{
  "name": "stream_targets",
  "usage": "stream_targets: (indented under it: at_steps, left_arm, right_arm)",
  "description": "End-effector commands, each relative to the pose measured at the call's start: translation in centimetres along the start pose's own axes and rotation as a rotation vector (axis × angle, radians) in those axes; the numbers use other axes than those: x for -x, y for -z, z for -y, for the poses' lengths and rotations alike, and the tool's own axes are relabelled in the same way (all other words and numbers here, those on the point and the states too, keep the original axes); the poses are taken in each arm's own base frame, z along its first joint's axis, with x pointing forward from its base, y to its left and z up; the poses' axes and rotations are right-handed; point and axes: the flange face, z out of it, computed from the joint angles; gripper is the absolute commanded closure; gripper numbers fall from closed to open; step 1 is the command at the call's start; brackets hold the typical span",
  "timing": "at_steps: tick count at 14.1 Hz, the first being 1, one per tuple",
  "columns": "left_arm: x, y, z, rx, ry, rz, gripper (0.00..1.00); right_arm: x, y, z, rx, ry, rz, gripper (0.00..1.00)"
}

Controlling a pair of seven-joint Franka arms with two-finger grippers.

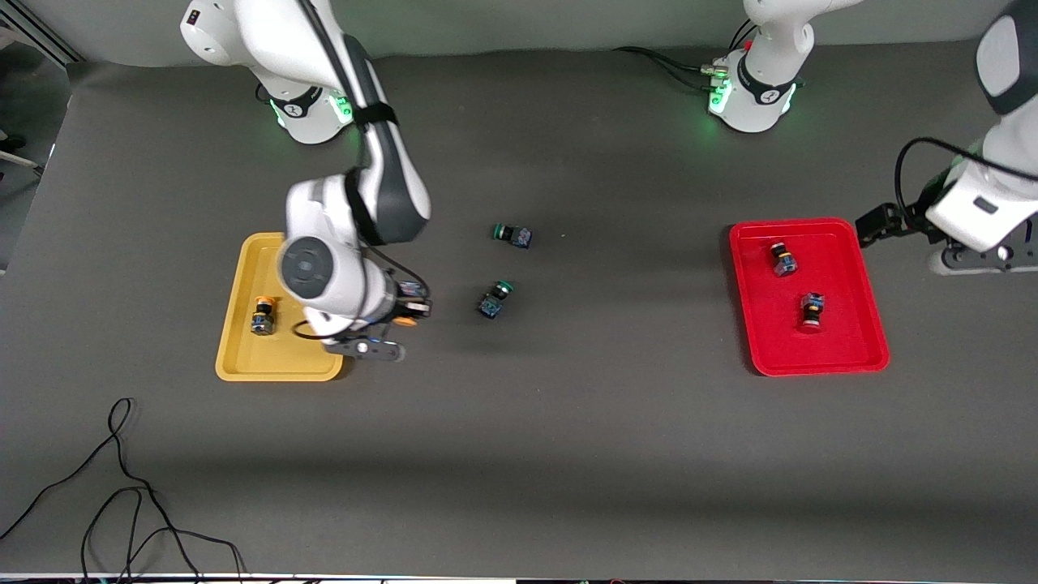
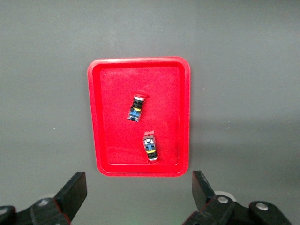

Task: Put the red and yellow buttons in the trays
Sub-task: 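Lower the yellow button into the yellow tray and open the right gripper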

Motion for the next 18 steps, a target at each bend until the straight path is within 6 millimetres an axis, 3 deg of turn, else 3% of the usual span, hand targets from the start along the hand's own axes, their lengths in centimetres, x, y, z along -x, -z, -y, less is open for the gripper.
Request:
stream_targets:
  at_steps: [1,3,6,9,12,13,14,15,18]
  left_arm:
    - [2.1,1.7,-0.1,0.021,-0.005,-0.024,0.00]
    - [1.9,2.3,0.0,0.022,-0.001,-0.035,0.00]
    - [1.2,2.9,-0.5,0.018,0.005,-0.008,0.00]
    - [-1.3,3.7,-0.3,-0.007,-0.005,-0.013,0.00]
    - [-1.9,4.3,-0.1,-0.043,-0.002,0.000,0.00]
    - [-1.7,4.2,-0.1,-0.047,0.003,0.016,0.00]
    - [-1.5,4.2,0.0,-0.048,0.009,0.027,0.00]
    - [-1.4,4.1,0.0,-0.048,0.011,0.035,0.00]
    - [-1.1,4.5,-0.1,-0.036,0.010,0.027,0.00]
  right_arm:
    - [-0.6,1.1,-6.5,0.033,0.123,0.011,0.93]
    - [-1.9,1.2,-12.8,0.047,0.213,0.003,0.93]
    - [-1.7,-4.2,-18.6,0.071,0.228,-0.078,0.93]
    - [-1.2,-9.5,-19.8,0.030,0.240,-0.103,0.93]
    - [-1.5,-11.7,-20.8,0.012,0.239,-0.099,0.90]
    - [-1.5,-11.6,-20.7,0.010,0.241,-0.098,0.66]
    - [-1.5,-11.6,-20.7,0.008,0.238,-0.096,0.14]
    - [-1.7,-11.4,-20.7,0.005,0.228,-0.101,0.00]
    - [-1.8,-9.7,-19.9,-0.036,0.196,-0.088,0.00]
